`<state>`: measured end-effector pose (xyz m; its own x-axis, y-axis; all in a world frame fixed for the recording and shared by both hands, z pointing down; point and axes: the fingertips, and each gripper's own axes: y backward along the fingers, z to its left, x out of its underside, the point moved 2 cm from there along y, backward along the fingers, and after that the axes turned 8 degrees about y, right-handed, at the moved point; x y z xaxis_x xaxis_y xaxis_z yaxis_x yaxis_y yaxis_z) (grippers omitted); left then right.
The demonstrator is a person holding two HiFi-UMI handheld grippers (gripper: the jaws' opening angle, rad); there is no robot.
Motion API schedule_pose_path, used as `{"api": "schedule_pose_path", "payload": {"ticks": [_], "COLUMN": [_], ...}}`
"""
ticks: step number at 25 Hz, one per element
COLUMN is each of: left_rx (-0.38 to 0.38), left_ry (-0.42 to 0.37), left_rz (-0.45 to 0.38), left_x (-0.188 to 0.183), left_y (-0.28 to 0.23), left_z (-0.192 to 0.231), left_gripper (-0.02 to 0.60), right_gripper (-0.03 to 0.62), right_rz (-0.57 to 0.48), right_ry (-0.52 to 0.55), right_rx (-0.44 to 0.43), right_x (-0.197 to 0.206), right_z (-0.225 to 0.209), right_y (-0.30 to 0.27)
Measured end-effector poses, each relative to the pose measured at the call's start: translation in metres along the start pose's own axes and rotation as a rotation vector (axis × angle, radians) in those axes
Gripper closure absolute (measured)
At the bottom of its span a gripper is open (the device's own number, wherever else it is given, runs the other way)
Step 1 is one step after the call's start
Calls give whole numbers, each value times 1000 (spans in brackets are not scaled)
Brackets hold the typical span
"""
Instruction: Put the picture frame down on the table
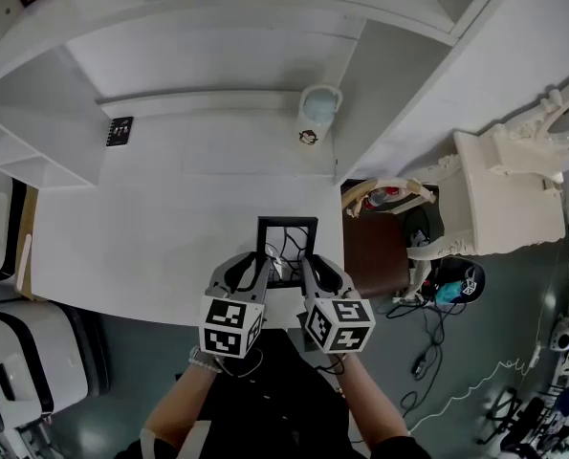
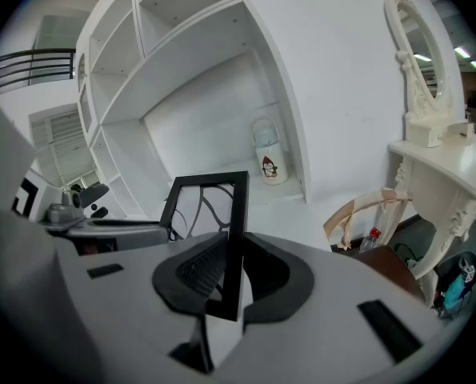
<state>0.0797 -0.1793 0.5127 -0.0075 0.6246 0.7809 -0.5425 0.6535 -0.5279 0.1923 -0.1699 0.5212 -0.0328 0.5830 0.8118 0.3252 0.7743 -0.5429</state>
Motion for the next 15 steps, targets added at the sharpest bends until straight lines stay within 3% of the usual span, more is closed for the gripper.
{"api": "schedule_pose_path", "payload": {"ticks": [15], "left_rx": [-24], "left_ry": [117], "left_rz": [194], "left_x": [47], "left_y": [-66], "left_z": [48], "left_gripper": [489], "right_gripper": [528], "right_rz": [200], "right_ry": [22], "right_rx": [-29], "right_x": [44], "right_z": [-21], "right_y": [-71]}}
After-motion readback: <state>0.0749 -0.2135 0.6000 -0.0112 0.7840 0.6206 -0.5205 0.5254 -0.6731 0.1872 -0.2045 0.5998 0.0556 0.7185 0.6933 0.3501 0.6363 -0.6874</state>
